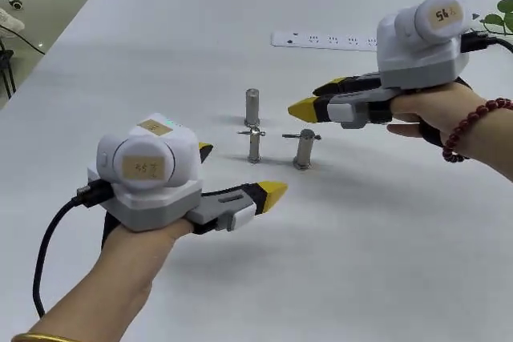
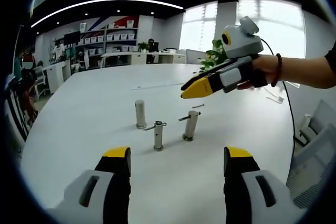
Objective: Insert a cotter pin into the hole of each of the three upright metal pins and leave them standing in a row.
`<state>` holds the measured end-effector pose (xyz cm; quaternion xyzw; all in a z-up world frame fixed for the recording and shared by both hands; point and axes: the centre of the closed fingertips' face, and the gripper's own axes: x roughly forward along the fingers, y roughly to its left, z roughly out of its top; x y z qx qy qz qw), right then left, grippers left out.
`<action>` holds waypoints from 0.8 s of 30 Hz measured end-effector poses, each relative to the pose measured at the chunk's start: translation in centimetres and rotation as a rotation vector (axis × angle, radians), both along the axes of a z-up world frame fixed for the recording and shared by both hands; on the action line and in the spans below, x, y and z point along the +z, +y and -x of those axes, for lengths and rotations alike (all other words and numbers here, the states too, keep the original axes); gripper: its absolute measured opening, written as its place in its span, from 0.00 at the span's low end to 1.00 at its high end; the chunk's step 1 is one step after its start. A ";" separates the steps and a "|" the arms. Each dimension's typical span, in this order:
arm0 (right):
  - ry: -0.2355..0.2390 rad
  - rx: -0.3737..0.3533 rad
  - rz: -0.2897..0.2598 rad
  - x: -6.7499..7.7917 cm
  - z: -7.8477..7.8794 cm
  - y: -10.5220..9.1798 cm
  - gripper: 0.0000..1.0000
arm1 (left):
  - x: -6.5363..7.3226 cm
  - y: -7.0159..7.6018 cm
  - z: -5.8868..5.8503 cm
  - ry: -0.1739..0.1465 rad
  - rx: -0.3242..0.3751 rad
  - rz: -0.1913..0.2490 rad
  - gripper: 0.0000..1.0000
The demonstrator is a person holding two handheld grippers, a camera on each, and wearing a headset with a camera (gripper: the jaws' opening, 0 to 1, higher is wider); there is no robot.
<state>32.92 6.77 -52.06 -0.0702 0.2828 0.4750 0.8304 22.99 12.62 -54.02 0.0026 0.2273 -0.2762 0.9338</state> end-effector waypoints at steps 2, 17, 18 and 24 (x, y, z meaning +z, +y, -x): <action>0.005 -0.003 -0.001 -0.2 -0.4 0.4 0.32 | 0.1 0.3 0.0 -0.004 0.001 -0.002 0.76; -0.046 0.007 0.024 -2.7 -3.1 3.7 0.27 | 0.3 -0.1 -0.4 -0.035 -0.031 -0.023 0.93; -0.047 0.009 0.029 -3.0 -3.2 3.9 0.27 | 0.3 -0.2 -0.4 -0.033 -0.034 -0.025 0.94; -0.076 0.017 0.025 -3.1 -3.9 4.9 0.26 | 0.3 -0.1 -0.8 -0.028 -0.022 -0.016 0.99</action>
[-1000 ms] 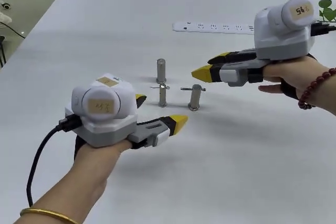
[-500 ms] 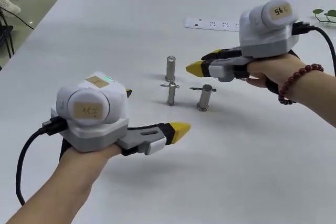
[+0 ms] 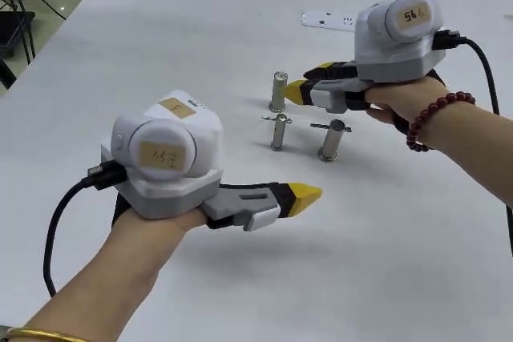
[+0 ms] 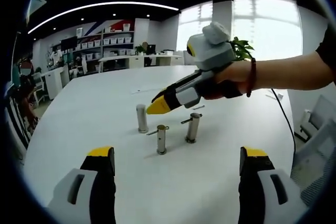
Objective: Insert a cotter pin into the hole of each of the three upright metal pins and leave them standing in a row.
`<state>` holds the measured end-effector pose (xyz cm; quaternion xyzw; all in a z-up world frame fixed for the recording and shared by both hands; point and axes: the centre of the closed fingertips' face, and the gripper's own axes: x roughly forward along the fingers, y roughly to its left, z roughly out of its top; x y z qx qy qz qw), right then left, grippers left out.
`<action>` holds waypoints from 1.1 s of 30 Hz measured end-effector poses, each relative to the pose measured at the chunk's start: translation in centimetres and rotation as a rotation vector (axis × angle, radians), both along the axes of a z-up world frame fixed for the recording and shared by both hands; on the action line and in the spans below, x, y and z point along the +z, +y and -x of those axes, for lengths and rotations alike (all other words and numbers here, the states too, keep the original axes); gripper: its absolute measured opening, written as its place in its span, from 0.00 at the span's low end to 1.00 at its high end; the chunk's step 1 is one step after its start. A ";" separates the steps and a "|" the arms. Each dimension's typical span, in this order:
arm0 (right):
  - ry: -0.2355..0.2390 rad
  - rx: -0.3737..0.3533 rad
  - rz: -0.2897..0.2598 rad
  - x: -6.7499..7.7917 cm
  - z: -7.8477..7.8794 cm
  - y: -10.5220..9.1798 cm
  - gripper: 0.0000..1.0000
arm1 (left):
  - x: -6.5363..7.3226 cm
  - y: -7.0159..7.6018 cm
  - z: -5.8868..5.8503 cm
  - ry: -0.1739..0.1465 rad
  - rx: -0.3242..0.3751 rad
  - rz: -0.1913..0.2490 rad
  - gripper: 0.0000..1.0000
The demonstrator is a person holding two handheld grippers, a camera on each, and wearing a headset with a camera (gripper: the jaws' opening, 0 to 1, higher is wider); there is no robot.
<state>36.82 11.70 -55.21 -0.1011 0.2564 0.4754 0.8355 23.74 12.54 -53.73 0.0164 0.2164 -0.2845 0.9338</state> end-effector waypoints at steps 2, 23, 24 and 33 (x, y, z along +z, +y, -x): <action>-0.013 -0.002 -0.008 0.3 -0.2 0.3 0.25 | -0.1 0.0 0.0 0.003 -0.003 -0.006 0.99; 0.002 -0.009 -0.041 -0.6 -0.9 2.0 0.14 | 0.0 -0.1 -0.2 0.011 0.007 0.011 0.99; 0.005 -0.011 -0.043 -0.6 -1.1 2.0 0.14 | 0.0 -0.1 -0.2 0.011 0.008 0.013 0.99; 0.009 -0.001 -0.047 -0.7 -0.9 2.5 0.10 | 0.1 0.0 -0.3 0.012 0.010 0.015 0.99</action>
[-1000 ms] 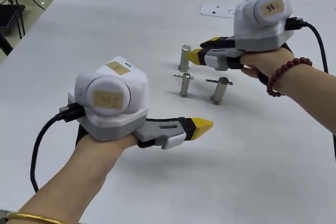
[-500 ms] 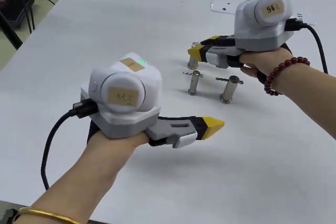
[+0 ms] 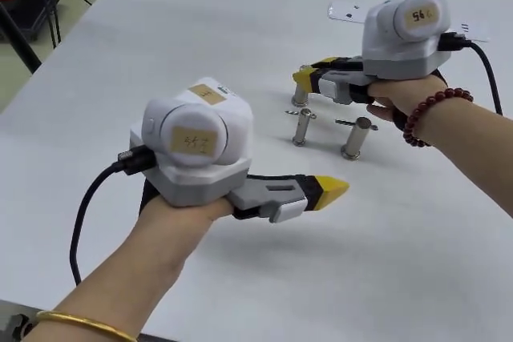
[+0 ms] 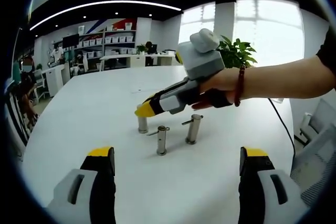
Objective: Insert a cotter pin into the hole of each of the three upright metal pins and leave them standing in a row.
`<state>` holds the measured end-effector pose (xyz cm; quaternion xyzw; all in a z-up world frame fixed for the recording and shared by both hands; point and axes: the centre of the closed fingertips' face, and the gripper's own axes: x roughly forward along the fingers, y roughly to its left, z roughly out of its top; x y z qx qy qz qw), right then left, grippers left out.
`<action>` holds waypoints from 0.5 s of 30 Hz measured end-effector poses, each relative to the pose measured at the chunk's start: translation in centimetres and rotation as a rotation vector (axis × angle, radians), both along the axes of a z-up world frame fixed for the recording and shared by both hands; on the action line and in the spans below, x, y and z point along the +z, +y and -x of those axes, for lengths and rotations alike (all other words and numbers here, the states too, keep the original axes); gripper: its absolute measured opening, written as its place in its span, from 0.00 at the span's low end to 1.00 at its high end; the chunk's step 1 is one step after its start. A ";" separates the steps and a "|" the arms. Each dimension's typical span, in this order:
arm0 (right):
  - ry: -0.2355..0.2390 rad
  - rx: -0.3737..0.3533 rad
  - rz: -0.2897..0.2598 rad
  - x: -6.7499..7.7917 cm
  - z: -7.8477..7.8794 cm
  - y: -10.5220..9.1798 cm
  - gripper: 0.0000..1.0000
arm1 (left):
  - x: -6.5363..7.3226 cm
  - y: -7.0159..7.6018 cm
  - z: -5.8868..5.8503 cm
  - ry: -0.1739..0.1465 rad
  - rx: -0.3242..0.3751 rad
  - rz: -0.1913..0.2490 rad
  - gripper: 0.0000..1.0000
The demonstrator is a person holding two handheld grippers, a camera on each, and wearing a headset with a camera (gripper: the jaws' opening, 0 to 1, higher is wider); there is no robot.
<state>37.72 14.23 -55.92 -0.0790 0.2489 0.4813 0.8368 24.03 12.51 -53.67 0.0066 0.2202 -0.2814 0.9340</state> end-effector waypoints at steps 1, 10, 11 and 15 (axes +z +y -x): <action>-0.006 0.001 0.004 0.0 0.0 0.0 0.09 | 0.0 0.0 0.0 0.001 0.001 -0.001 0.99; -0.003 -0.008 0.009 0.2 -0.1 -0.6 0.08 | 0.3 0.1 -0.1 -0.010 0.005 0.008 0.99; -0.005 -0.005 0.012 0.2 -0.1 -0.6 0.08 | 0.3 0.1 -0.1 -0.009 0.004 0.007 0.99; -0.009 0.003 0.032 0.2 0.3 -1.1 0.08 | 0.3 0.1 -0.1 -0.011 0.001 0.005 0.99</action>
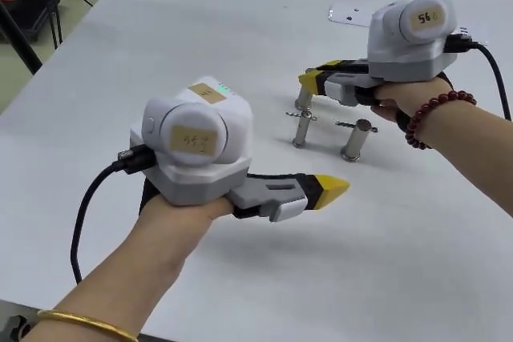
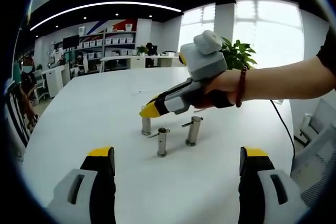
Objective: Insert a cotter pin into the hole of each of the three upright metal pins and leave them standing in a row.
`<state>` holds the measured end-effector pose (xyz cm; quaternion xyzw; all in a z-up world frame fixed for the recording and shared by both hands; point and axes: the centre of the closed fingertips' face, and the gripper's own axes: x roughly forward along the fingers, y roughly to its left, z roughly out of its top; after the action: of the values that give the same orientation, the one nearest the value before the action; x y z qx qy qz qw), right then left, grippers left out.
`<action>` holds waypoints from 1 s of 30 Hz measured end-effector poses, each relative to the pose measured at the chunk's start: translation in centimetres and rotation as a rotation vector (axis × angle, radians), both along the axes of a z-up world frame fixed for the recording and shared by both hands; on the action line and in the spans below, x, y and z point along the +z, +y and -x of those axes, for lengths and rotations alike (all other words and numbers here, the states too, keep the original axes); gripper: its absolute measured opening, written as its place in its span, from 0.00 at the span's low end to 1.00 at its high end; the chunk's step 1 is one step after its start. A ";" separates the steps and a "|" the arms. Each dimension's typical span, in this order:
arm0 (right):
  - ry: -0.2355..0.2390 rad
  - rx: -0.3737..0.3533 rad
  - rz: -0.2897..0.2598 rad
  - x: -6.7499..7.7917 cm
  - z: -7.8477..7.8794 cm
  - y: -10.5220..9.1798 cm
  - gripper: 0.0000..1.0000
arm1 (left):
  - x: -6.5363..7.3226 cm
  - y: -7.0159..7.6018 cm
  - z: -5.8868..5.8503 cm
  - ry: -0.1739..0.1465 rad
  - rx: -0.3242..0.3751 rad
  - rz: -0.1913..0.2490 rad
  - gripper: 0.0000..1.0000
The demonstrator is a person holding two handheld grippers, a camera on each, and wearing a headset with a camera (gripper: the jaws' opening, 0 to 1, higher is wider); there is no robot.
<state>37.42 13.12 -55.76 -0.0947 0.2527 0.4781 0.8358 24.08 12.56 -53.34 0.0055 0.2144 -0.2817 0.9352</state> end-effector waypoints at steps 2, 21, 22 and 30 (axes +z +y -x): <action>-0.005 -0.002 0.014 0.0 0.0 -0.4 0.07 | 0.0 0.0 0.0 0.002 -0.001 -0.001 0.99; -0.025 -0.049 0.078 0.8 0.8 -7.7 0.07 | 0.4 -0.8 0.3 -0.019 -0.042 -0.006 0.99; -0.024 -0.052 0.081 0.9 0.9 -8.0 0.07 | 0.4 -0.8 0.3 -0.021 -0.046 -0.007 0.99; -0.013 -0.083 0.096 0.9 2.1 -11.1 0.08 | 0.6 -1.1 0.5 -0.026 -0.069 -0.014 0.99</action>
<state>35.36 1.99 -54.84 -0.1271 0.2736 0.4299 0.8510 23.59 11.42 -52.77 0.0233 0.2037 -0.3122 0.9276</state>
